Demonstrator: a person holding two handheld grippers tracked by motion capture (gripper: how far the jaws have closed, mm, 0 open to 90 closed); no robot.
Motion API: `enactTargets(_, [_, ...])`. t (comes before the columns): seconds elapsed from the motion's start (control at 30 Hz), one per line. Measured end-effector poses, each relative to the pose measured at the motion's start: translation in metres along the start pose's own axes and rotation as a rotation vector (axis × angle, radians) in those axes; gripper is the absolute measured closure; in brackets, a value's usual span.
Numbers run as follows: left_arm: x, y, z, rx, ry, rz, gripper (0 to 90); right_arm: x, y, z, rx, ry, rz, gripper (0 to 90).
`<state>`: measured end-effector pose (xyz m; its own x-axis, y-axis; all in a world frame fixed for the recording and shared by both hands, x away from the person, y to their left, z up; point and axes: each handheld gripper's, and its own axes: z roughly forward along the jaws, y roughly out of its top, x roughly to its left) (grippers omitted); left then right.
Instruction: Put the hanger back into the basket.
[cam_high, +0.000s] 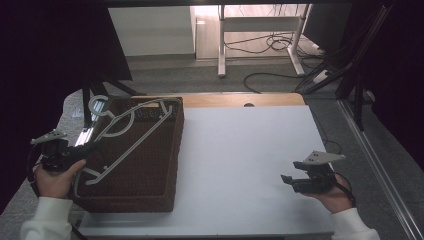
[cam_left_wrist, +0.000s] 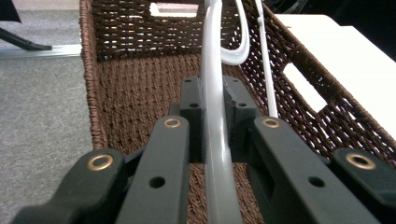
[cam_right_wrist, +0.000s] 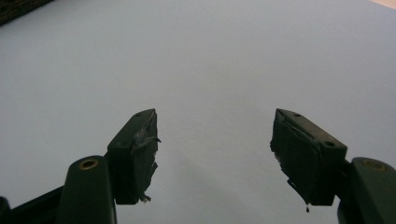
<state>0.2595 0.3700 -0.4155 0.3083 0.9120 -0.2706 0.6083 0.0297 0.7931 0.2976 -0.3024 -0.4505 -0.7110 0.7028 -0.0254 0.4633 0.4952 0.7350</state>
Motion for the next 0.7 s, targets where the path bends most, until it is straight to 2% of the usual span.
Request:
enactTargets(0.27, [0.006, -0.002, -0.004, -0.022, 0.017, -0.021, 80.7, -0.001, 0.0, 0.001, 0.003, -0.001, 0.002, 32.2])
enactTargets(0.43, [0.009, -0.002, 0.001, -0.021, 0.024, -0.026, 80.7, -0.001, 0.0, 0.001, 0.006, -0.002, -0.002, 32.2])
enactTargets(0.57, [0.012, -0.003, 0.006, -0.018, 0.028, -0.013, 80.5, -0.001, 0.0, 0.001, 0.006, -0.002, -0.003, 32.2])
enactTargets(0.67, [0.011, -0.004, 0.011, -0.019, 0.03, 0.022, 79.5, -0.001, -0.001, 0.001, 0.006, -0.002, -0.002, 32.2])
enactTargets(0.7, [0.011, -0.004, 0.013, -0.013, 0.018, 0.026, 71.5, -0.001, -0.001, 0.001, 0.005, -0.002, -0.002, 32.3])
